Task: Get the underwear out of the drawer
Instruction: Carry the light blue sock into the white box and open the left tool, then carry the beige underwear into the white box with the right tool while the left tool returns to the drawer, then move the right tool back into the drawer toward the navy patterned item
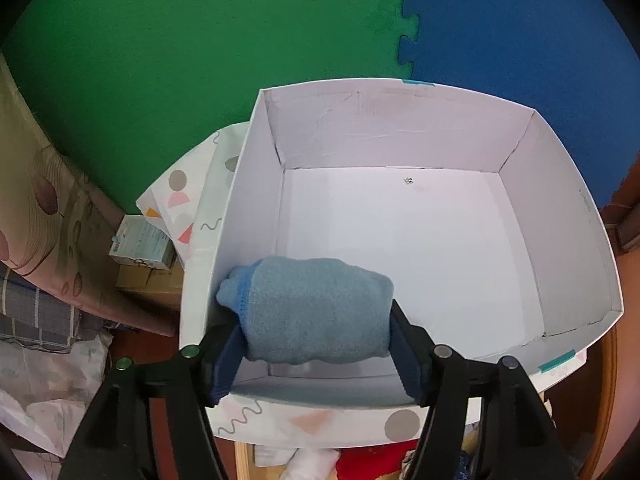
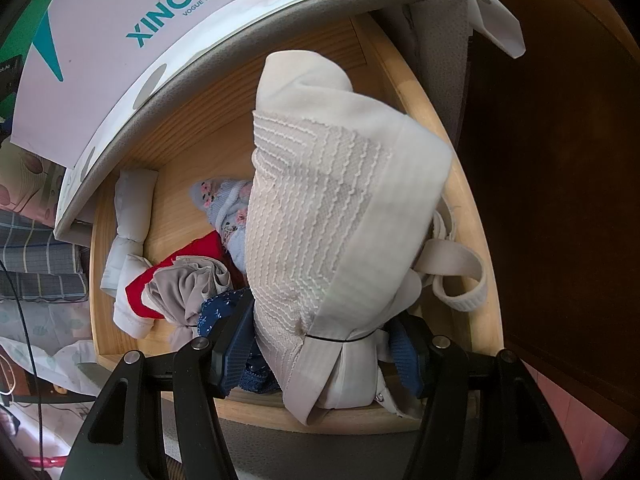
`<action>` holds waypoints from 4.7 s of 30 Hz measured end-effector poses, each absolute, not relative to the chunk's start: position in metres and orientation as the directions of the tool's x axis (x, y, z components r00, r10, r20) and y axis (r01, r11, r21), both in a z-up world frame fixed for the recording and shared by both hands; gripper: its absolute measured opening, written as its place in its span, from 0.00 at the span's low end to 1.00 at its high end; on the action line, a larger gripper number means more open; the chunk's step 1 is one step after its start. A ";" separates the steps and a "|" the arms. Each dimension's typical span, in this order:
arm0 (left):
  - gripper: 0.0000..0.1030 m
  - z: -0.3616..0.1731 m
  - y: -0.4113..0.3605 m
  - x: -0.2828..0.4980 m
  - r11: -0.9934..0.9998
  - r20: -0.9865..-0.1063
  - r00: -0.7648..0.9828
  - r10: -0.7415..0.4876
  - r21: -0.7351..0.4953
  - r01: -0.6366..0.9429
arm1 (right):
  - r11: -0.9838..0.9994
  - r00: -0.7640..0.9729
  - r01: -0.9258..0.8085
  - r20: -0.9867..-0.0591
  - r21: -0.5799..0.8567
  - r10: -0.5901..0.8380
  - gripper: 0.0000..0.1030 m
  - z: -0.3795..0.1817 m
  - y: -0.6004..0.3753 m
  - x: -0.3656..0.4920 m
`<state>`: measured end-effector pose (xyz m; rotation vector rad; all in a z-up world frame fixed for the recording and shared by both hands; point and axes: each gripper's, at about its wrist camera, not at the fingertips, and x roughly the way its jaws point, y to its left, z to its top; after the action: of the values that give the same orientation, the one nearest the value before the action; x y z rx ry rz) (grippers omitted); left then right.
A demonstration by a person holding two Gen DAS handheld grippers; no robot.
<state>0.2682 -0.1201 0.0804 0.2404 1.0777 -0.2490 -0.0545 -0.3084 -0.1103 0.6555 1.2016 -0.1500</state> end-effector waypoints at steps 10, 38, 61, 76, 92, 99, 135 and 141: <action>0.68 0.095 -0.120 0.265 0.936 -0.873 0.465 -0.146 0.030 0.350 | 0.810 0.373 0.443 -0.901 0.383 0.222 0.56 -0.110 -0.308 -0.053; 0.70 0.122 -0.090 0.199 0.938 -0.825 0.538 -0.176 0.027 0.347 | 0.821 0.387 0.449 -0.905 0.353 0.178 0.56 -0.104 -0.305 -0.053; 0.70 -0.002 -0.022 0.063 0.967 -0.821 0.565 -0.085 0.069 0.245 | 0.914 0.543 0.320 -0.839 0.251 0.040 0.55 0.050 -0.321 -0.060; 0.70 -0.033 -0.011 0.043 0.967 -0.820 0.569 -0.060 0.093 0.237 | 0.957 0.649 0.202 -0.761 0.207 0.028 0.55 0.168 -0.304 0.058; 0.70 -0.044 0.042 0.060 0.999 -0.853 0.521 -0.016 -0.030 -0.018 | 0.977 0.499 0.189 -0.867 0.097 -0.011 0.56 0.115 -0.294 0.190; 0.70 -0.045 0.038 0.060 1.000 -0.853 0.521 -0.021 -0.026 -0.004 | 0.976 0.417 0.204 -0.909 0.069 -0.023 0.57 0.074 -0.290 0.213; 0.70 -0.044 0.054 0.080 0.997 -0.892 0.446 -0.071 -0.047 0.064 | 0.981 0.068 0.112 -0.986 0.159 0.152 0.63 -0.060 -0.250 0.012; 0.70 -0.043 0.069 0.091 0.997 -0.905 0.419 -0.069 -0.051 0.055 | 0.976 0.020 0.109 -0.983 0.186 0.185 0.63 -0.098 -0.232 0.017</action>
<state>0.0906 0.0688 -0.0427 -0.0140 1.1361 -0.0781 0.0168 -0.2317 -0.0982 0.2338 1.5539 0.0596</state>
